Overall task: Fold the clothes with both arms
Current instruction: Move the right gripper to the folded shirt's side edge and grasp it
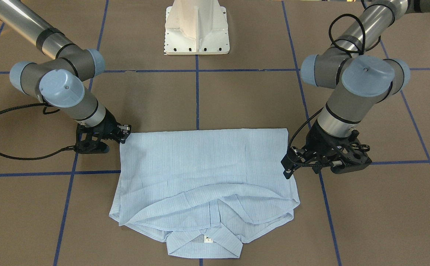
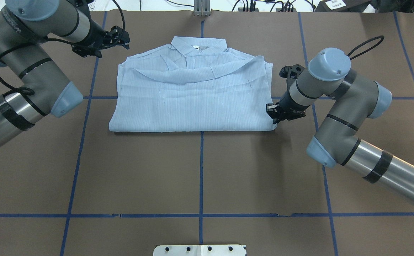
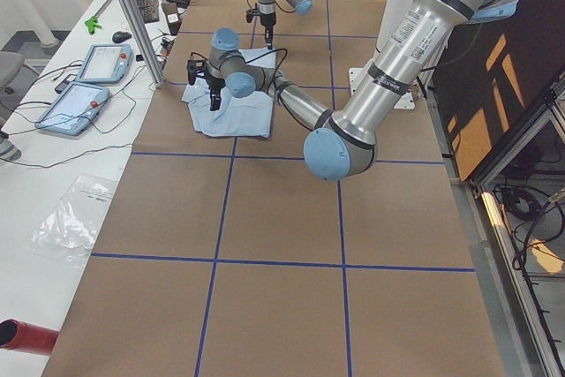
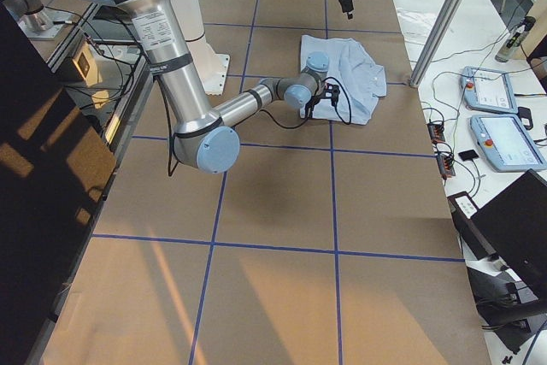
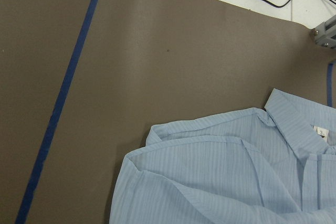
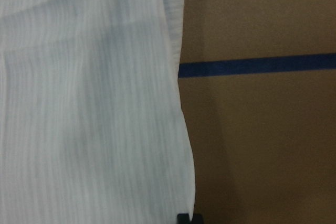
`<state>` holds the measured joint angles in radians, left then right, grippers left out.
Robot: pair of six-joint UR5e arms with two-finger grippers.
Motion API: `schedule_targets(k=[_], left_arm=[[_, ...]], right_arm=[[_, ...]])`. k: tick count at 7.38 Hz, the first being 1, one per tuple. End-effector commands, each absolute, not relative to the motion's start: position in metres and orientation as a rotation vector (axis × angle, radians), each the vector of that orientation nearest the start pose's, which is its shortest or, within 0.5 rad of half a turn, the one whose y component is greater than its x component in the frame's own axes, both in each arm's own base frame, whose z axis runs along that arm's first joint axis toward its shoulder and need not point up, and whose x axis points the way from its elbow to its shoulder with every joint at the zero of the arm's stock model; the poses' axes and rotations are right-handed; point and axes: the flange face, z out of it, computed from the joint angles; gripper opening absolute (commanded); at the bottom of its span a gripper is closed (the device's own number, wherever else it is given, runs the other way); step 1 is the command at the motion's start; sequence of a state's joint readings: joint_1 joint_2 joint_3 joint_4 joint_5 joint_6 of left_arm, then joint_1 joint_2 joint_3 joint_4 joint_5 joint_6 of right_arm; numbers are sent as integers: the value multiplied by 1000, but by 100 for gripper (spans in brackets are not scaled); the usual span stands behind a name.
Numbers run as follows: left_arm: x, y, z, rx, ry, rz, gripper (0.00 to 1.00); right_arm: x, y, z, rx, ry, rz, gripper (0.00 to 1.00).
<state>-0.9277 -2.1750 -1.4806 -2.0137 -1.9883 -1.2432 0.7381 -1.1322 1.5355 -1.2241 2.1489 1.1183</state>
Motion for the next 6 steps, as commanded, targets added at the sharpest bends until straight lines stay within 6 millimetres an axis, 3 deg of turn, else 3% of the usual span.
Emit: schedule_targets(k=[1,2,3,4,5,6], left_arm=[[352,-625,284,245,1004,-355,99],[351,-622,277,234,999,-366,98],[347,-617,267,231,995,-367,98],[344,-615,264,228,993,-373,98],[344,-613,261,222,1000,-386,98],[345,-610,257,220,1008,-391,98]], right_arm=[[-437,-508,388,-55,-916,49,0],[-422,-495,386,-56,-932,41,0],[-390,-465,392,-55,-947,32,0],[-358,-431,397,-56,-956,24,0],[-339,-390,401,-72,-956,-6,0],[-333,-356,403,-92,-953,-45,0]])
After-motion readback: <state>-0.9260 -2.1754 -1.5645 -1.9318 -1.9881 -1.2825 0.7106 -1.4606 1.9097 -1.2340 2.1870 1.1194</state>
